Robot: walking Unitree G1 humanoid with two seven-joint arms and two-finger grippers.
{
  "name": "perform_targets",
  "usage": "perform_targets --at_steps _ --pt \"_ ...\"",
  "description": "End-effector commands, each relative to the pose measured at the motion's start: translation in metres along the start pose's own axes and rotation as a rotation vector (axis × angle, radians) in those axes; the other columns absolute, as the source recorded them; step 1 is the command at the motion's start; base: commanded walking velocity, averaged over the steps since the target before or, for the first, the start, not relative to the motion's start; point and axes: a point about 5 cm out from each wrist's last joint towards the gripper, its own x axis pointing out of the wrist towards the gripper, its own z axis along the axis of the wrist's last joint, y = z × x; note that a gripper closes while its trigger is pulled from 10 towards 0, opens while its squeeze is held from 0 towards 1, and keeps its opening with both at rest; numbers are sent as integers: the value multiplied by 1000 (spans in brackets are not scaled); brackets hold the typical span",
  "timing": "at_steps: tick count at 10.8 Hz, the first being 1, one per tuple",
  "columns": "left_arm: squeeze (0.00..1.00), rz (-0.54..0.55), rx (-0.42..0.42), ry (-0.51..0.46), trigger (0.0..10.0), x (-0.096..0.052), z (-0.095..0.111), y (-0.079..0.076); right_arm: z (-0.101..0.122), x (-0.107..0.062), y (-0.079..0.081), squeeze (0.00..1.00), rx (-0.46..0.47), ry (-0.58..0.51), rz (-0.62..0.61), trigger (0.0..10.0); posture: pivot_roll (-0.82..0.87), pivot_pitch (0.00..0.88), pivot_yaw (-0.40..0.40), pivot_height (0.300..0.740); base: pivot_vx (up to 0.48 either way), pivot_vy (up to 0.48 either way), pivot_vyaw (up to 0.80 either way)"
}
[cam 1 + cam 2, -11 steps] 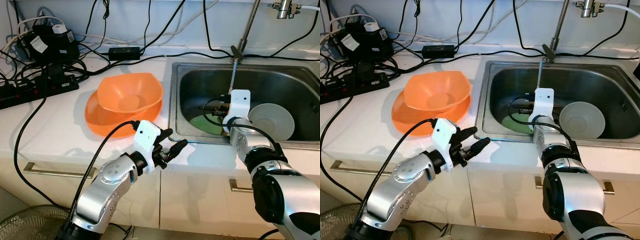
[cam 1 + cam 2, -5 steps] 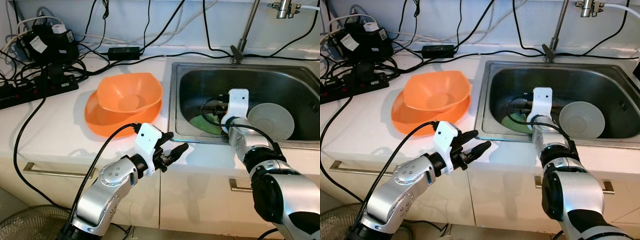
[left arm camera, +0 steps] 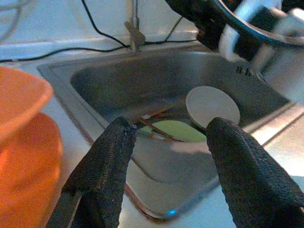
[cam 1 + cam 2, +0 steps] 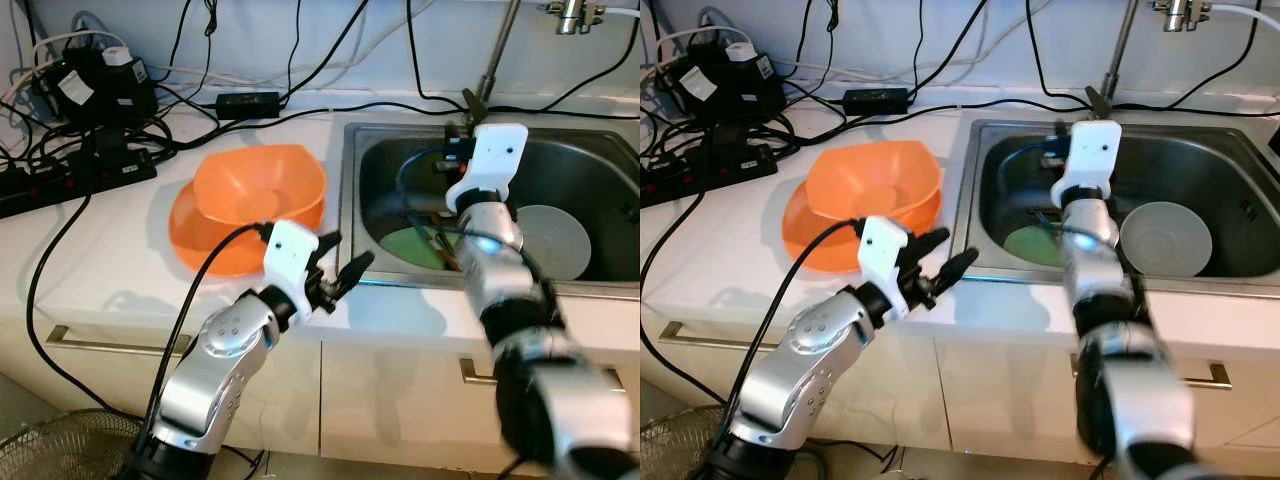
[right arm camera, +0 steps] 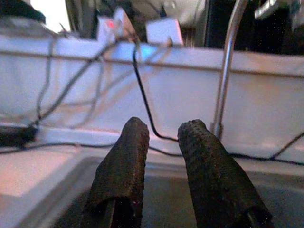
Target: Kitchen organization
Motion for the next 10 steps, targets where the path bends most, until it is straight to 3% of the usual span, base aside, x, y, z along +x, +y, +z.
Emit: perform_targets --at_steps 1,3,4,6,7,8,10 --pt "0 35 17 -11 10000 1 2 6 5 -6 5 0 -3 -55 12 10000 98 0 54 740 0 0 0" --pt "0 120 18 -81 10000 5 15 17 1 -39 24 0 45 -98 33 10000 93 0 58 740 0 0 0" --pt "0 203 18 -136 10000 6 25 30 -6 -54 30 0 70 -69 25 10000 86 0 62 740 0 0 0" --pt "0 299 18 -205 10000 3 40 45 -8 -65 37 0 78 -45 28 10000 83 0 65 740 0 0 0" --pt "0 417 53 -265 10000 -1 52 59 -7 -68 39 0 80 -36 31 10000 88 0 65 740 0 0 0" --pt "0 533 56 -265 10000 -6 62 80 -8 -68 41 0 76 -29 35 10000 96 0 64 740 0 0 0" --pt "0 722 96 -176 10000 -17 64 117 -11 -70 42 0 67 -5 32 10000 101 0 66 740 0 0 0"
